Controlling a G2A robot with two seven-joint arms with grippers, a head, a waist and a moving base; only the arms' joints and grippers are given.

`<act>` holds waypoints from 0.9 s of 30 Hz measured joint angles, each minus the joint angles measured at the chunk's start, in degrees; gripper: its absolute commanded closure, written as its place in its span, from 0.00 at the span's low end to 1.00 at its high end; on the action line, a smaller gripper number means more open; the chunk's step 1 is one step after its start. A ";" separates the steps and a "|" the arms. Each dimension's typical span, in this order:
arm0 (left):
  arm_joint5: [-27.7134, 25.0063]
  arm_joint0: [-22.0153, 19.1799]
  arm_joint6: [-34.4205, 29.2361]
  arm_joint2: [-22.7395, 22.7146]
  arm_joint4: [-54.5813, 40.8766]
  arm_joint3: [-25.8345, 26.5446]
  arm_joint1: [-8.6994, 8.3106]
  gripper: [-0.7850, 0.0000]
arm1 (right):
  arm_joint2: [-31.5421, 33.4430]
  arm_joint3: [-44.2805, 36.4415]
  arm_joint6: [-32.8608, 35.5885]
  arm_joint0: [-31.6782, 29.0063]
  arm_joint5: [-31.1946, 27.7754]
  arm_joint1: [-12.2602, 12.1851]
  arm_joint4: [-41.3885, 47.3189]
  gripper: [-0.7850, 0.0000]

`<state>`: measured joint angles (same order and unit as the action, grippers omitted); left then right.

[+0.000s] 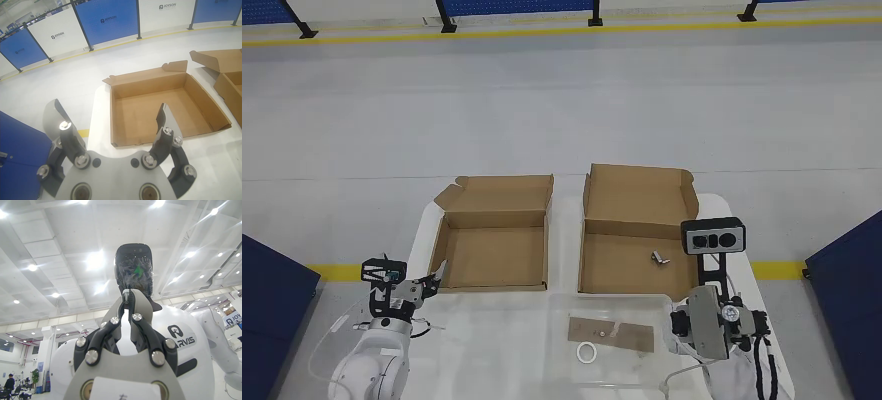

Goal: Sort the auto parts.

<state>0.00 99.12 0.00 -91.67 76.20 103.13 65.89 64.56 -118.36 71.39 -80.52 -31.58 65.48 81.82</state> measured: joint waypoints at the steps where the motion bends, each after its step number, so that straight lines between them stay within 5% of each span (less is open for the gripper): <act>1: 0.00 0.00 0.00 0.00 0.00 0.00 0.00 0.00 | 0.00 0.00 0.00 0.00 0.00 0.00 0.00 1.00; 16: 0.00 0.00 0.00 0.00 0.00 0.00 0.00 0.00 | 1.98 -0.69 -1.85 -0.44 1.62 -0.07 -3.10 1.00; 22: 0.00 0.00 0.00 0.00 0.00 0.00 0.00 0.00 | 8.31 -1.22 1.01 -2.30 6.86 -0.80 -8.34 1.00; 27: 0.00 0.00 0.00 0.00 0.00 0.00 0.00 0.00 | 16.68 -1.31 7.68 -3.85 17.13 -2.50 -20.33 1.00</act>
<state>0.00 99.12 0.00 -91.67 76.20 103.13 65.89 81.25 -119.67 79.07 -84.37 -14.45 62.98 61.49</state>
